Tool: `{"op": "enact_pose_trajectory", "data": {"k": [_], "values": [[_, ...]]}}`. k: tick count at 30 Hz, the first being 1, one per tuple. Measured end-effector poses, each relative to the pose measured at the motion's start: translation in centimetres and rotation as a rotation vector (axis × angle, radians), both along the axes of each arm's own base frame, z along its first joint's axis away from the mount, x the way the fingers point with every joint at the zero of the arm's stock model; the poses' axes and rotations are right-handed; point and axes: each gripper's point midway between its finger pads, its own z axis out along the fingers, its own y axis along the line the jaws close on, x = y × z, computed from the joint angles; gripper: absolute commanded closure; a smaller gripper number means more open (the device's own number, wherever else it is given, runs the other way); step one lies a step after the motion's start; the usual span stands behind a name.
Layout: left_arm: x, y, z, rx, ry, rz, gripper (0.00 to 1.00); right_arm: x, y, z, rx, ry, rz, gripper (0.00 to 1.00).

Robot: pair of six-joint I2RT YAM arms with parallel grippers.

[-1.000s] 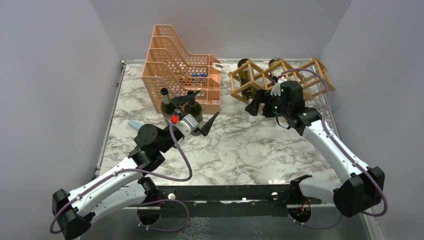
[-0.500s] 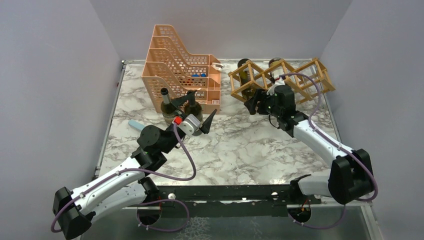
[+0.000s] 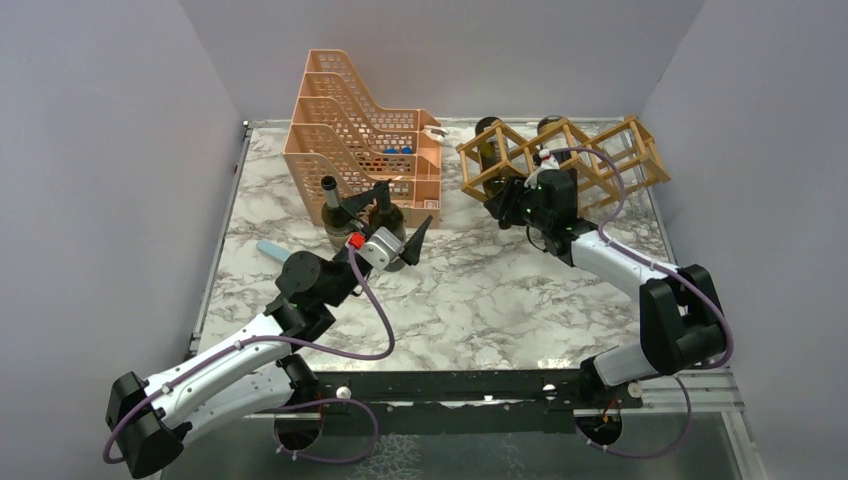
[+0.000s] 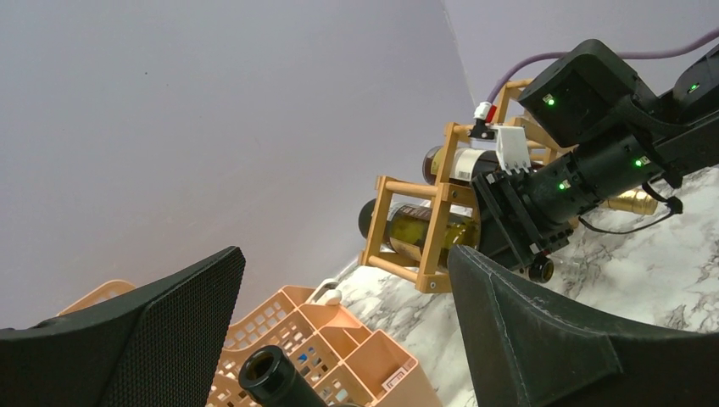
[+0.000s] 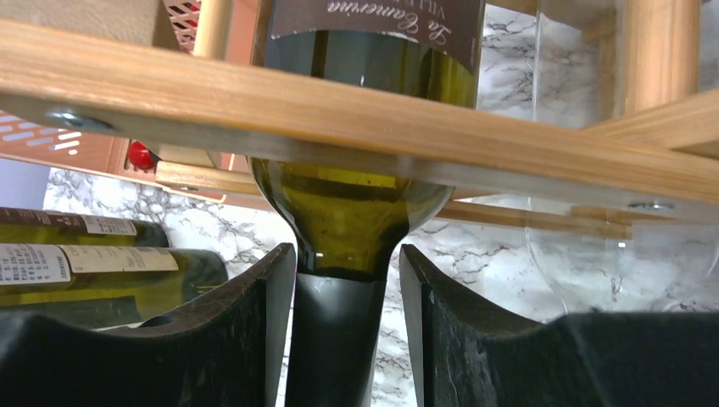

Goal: Take the wine bottle off the wine rack

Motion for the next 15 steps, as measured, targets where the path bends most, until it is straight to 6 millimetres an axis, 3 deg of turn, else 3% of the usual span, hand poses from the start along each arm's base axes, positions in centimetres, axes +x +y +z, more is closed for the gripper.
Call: {"op": "enact_pose_trajectory", "data": {"k": [9, 13, 15], "values": [[0.11, 0.20, 0.00, -0.009, -0.005, 0.012, 0.04, 0.65, 0.25, 0.66, 0.031, -0.027, -0.014, 0.50], [0.11, 0.20, 0.01, -0.009, -0.005, 0.012, 0.04, 0.69, 0.22, 0.64, 0.035, -0.025, -0.020, 0.64], [0.11, 0.20, 0.01, -0.009, -0.005, 0.012, 0.04, 0.71, 0.13, 0.57, 0.042, -0.017, -0.034, 0.66]]}}
